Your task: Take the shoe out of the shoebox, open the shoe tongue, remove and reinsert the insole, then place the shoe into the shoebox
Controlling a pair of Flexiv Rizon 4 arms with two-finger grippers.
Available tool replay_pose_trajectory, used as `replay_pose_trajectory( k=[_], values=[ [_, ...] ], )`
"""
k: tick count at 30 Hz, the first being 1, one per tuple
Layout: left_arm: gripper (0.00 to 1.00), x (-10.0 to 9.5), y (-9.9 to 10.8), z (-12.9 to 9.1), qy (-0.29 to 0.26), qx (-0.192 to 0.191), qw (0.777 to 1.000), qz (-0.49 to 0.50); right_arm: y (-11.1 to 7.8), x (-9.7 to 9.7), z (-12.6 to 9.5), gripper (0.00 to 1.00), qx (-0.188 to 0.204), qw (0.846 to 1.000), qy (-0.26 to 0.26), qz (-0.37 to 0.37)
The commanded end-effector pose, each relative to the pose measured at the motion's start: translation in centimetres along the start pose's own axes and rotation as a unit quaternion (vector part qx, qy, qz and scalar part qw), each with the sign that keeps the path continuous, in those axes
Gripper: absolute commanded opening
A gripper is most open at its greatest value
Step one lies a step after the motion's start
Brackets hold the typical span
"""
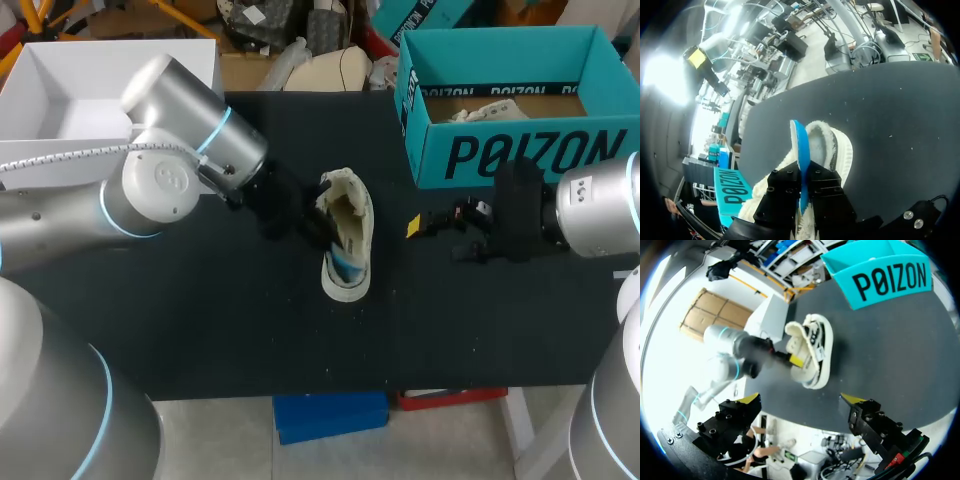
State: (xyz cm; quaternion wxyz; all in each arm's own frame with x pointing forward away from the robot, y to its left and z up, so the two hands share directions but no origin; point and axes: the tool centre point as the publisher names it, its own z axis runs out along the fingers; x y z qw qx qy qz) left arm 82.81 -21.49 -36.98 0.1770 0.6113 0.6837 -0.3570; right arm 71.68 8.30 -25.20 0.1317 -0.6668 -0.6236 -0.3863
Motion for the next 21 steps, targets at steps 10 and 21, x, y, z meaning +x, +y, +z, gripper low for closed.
replay_pose_trajectory(
  k=[10, 21],
  values=[
    [0.0, 0.0, 1.7, 1.0, 0.042, -0.041, 0.998, 0.006, 0.0, 0.1, 0.0, 1.0, 0.0, 1.0, -0.001, 0.0],
    [0.0, 0.9, 1.9, 2.1, 0.112, -0.06, 0.991, 0.04, 0.0, 0.1, 0.0, 1.0, 0.0, 1.0, -0.001, 0.0]
  ],
)
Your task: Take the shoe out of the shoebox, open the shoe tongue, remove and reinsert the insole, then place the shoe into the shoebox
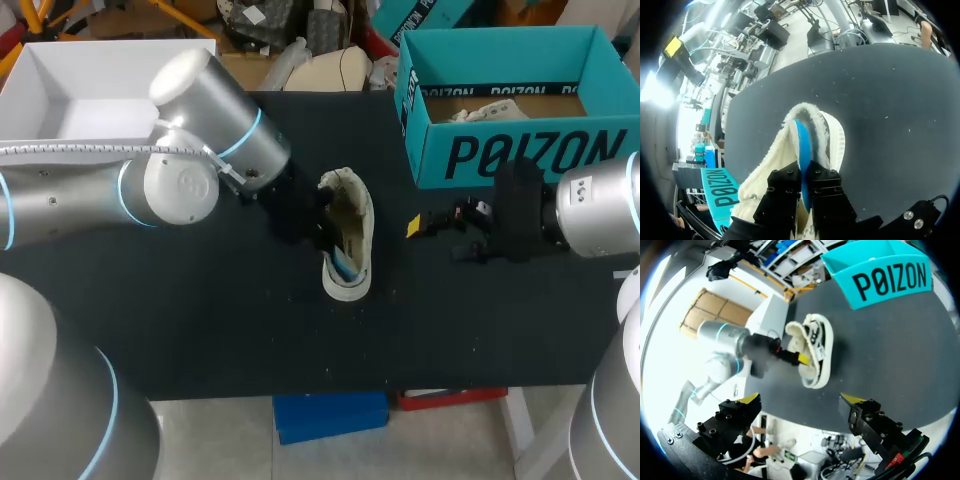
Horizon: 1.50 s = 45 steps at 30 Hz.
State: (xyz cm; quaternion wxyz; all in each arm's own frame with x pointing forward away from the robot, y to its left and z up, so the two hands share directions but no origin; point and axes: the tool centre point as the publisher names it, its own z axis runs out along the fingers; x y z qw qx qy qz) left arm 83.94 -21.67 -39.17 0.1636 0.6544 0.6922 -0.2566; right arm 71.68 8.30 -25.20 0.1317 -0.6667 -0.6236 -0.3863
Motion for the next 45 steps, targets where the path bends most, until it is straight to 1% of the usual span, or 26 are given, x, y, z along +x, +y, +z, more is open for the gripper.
replay_pose_trajectory(
  k=[1, 5, 8, 9, 10, 11, 12, 13, 14, 17, 19, 23, 24, 25, 26, 27, 28, 29, 30, 32, 36, 45],
  values=[
    [0.0, -0.2, 0.1, 1.0, 0.031, -0.002, 0.999, 0.006, 0.0, 0.1, 0.0, 1.0, 0.0, 1.0, -0.001, 0.0],
    [0.0, -0.3, -0.4, 1.7, 0.039, 0.001, 0.999, 0.01, 0.0, 0.1, 0.0, 1.0, 0.0, 1.0, -0.001, 0.0],
    [0.01, -0.4, -0.5, 1.9, 0.039, 0.003, 0.999, 0.01, 0.0, 0.1, 0.0, 1.0, 0.0, 1.0, -0.001, 0.0],
    [0.1, -0.4, -0.6, 1.8, 0.039, 0.002, 0.999, 0.011, 0.0, 0.1, 0.0, 1.0, 0.0, 1.0, -0.001, 0.0],
    [0.17, -0.5, -0.6, 1.7, 0.038, 0.002, 0.999, 0.01, 0.0, 0.1, 0.0, 1.0, 0.0, 1.0, -0.001, 0.0],
    [0.3, -0.5, -0.6, 1.4, 0.038, -0.001, 0.999, 0.012, 0.0, 0.1, 0.0, 1.0, 0.0, 1.0, -0.001, 0.0],
    [0.48, -0.5, -0.7, 1.0, 0.039, -0.002, 0.999, 0.014, 0.0, 0.1, 0.0, 1.0, 0.0, 1.0, -0.001, 0.0],
    [0.93, -0.6, -0.7, 0.5, 0.039, -0.003, 0.999, 0.013, 0.0, 0.1, 0.0, 1.0, 0.0, 1.0, -0.001, 0.0],
    [1.0, -0.7, -0.8, 0.1, 0.039, -0.003, 0.999, 0.012, 0.0, 0.1, 0.0, 1.0, 0.0, 1.0, -0.001, 0.0],
    [1.0, -1.2, -0.9, -1.4, 0.035, -0.004, 0.999, 0.009, 0.0, 0.1, 0.0, 1.0, 0.0, 1.0, -0.001, 0.0],
    [1.0, -1.5, -0.8, -2.2, 0.037, -0.015, 0.999, 0.02, 0.0, 0.1, 0.0, 1.0, 0.0, 1.0, -0.001, 0.0],
    [1.0, -2.9, -0.5, -3.3, 0.02, -0.03, 0.999, 0.025, 0.0, 0.1, 0.0, 1.0, 0.0, 1.0, -0.001, 0.0],
    [0.93, -3.2, -0.6, -3.4, 0.02, -0.03, 0.999, 0.027, 0.0, 0.1, 0.0, 1.0, 0.0, 1.0, -0.001, 0.0],
    [0.74, -3.4, -0.7, -3.5, 0.021, -0.03, 0.999, 0.029, 0.0, 0.1, 0.0, 1.0, 0.0, 1.0, -0.001, 0.0],
    [0.45, -3.7, -0.9, -3.4, 0.026, -0.03, 0.999, 0.034, 0.0, 0.1, 0.0, 1.0, 0.0, 1.0, -0.001, 0.0],
    [0.33, -3.8, -1.1, -3.4, 0.036, -0.029, 0.998, 0.041, 0.0, 0.1, 0.0, 1.0, 0.0, 1.0, -0.001, 0.0],
    [0.19, -3.8, -1.3, -3.1, 0.057, -0.028, 0.997, 0.049, 0.0, 0.1, 0.0, 1.0, 0.0, 1.0, -0.001, 0.0],
    [0.05, -3.6, -1.5, -2.9, 0.086, -0.037, 0.994, 0.063, 0.0, 0.1, 0.0, 1.0, 0.0, 1.0, -0.001, 0.0],
    [0.0, -3.3, -1.6, -2.8, 0.102, -0.035, 0.992, 0.064, 0.0, 0.1, 0.0, 1.0, 0.0, 1.0, -0.001, 0.0],
    [0.0, -2.8, -2.0, -2.3, 0.127, -0.026, 0.99, 0.058, 0.0, 0.1, 0.0, 1.0, 0.0, 1.0, -0.001, 0.0],
    [0.0, -1.7, -2.2, -1.6, 0.172, -0.022, 0.984, 0.05, 0.0, 0.1, 0.0, 1.0, 0.0, 1.0, -0.001, 0.0],
    [0.0, -0.8, -2.3, -0.6, 0.203, -0.019, 0.979, 0.031, 0.0, 0.1, 0.0, 1.0, 0.0, 1.0, -0.001, 0.0]
  ],
)
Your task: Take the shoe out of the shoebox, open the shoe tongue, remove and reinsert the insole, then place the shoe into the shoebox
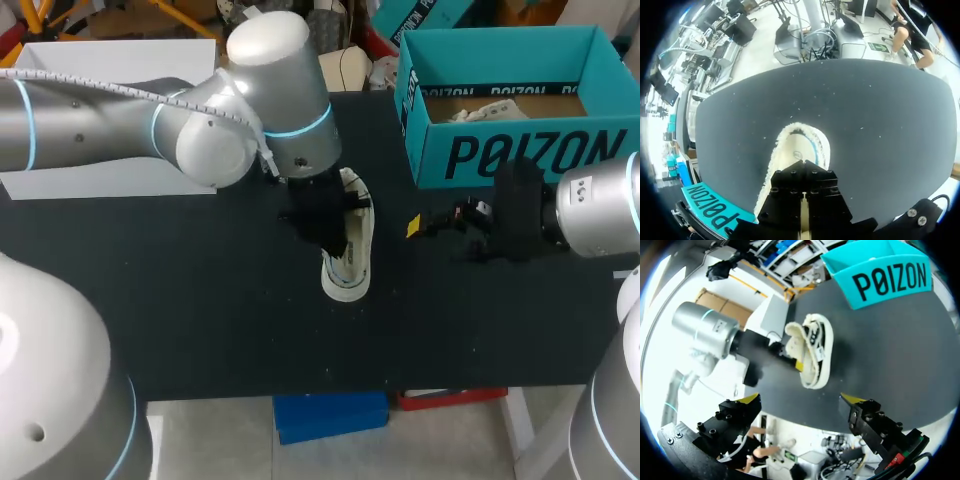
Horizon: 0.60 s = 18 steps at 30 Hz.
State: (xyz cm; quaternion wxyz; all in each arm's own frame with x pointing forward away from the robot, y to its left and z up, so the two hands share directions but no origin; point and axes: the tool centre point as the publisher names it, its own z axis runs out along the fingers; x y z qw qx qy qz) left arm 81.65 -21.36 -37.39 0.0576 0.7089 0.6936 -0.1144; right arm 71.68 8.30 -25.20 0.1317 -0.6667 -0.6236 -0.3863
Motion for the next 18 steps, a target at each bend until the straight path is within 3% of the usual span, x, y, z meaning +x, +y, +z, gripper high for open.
replay_pose_trajectory(
  k=[1, 18],
  values=[
    [0.0, -0.5, 0.3, 0.9, 0.024, 0.003, 1.0, -0.001, 0.0, 0.1, 0.0, 1.0, 0.0, 1.0, -0.001, 0.0],
    [0.0, 0.3, 0.0, 4.8, 0.073, 0.029, 0.997, -0.005, 0.0, 0.1, 0.0, 1.0, 0.0, 1.0, -0.001, 0.0]
  ],
)
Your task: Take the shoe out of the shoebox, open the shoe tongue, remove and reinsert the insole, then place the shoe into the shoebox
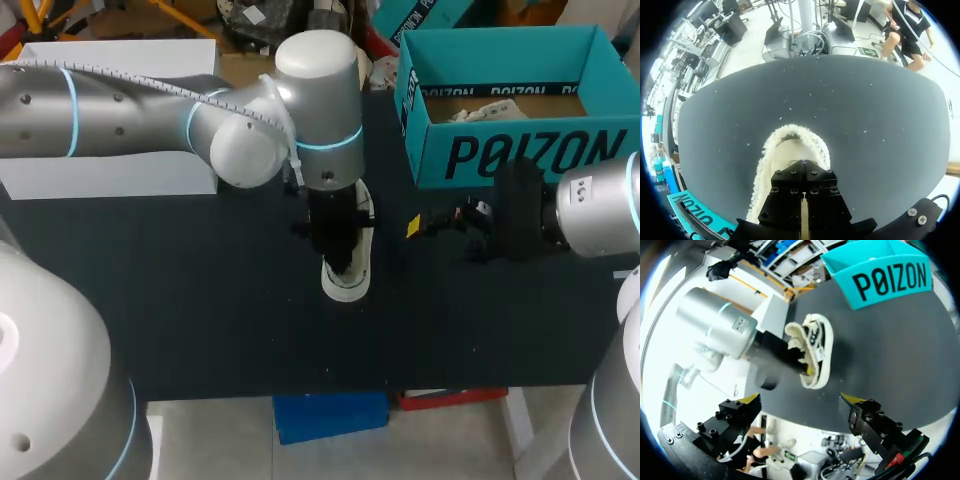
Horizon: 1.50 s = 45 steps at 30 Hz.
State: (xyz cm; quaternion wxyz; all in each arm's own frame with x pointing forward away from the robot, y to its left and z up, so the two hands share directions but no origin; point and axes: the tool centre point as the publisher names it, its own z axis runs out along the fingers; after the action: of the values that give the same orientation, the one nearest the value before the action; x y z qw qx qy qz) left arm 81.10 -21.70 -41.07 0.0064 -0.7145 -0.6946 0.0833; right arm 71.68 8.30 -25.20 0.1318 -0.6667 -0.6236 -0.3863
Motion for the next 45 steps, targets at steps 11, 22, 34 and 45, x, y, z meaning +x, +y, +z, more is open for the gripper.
replay_pose_trajectory(
  k=[11, 22, 34, 45],
  values=[
    [0.0, -0.4, 0.4, -1.4, -0.027, 0.005, 1.0, -0.005, 0.0, 0.1, 0.0, 1.0, 0.0, 1.0, -0.001, 0.0],
    [0.0, -0.9, 0.6, -10.4, -0.225, 0.027, 0.972, -0.065, 0.0, 0.1, 0.0, 1.0, 0.0, 1.0, -0.001, 0.0],
    [0.0, -0.1, 4.7, -15.8, -0.34, 0.012, 0.91, -0.238, 0.0, 0.1, 0.0, 1.0, 0.0, 1.0, -0.001, 0.0],
    [0.0, 0.5, 10.2, -16.5, -0.315, -0.057, 0.896, -0.306, 0.0, 0.1, 0.0, 1.0, 0.0, 1.0, -0.001, 0.0]
  ],
)
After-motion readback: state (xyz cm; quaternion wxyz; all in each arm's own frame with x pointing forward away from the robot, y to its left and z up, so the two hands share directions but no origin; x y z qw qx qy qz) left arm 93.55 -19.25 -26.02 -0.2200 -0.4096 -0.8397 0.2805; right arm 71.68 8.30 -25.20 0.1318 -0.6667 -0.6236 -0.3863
